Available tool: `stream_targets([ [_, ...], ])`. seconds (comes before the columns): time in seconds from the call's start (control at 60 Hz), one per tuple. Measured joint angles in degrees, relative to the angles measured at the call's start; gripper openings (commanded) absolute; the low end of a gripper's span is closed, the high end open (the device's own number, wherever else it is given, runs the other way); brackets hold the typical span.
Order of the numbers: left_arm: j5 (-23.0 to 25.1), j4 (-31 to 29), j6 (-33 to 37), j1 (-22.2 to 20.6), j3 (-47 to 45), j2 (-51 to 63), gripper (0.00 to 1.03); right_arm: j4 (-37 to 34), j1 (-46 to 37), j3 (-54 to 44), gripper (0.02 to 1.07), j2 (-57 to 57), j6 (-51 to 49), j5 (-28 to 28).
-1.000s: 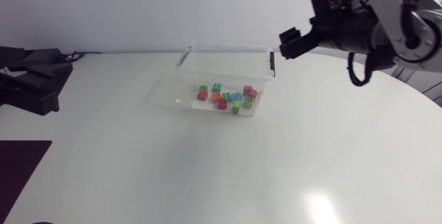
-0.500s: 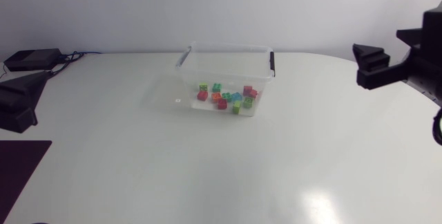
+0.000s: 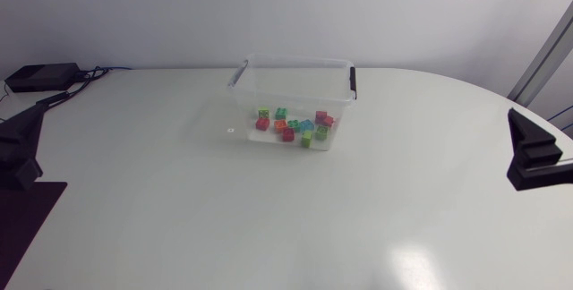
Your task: Place the duplo bricks in the container
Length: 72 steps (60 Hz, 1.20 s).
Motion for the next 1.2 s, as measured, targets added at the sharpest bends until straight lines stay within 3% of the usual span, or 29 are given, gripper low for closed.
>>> stream_targets([
  [0.2, 0.55, 2.97, -1.05, 0.66, -5.14, -5.22, 0.99, -1.22, -0.48, -5.44, 1.02, -8.74, 0.11, -0.04],
  [1.2, 14.95, 18.82, -13.03, 8.61, -32.24, -13.64, 0.99, 11.23, -2.40, -26.03, 1.02, -14.36, 16.55, -7.17],
])
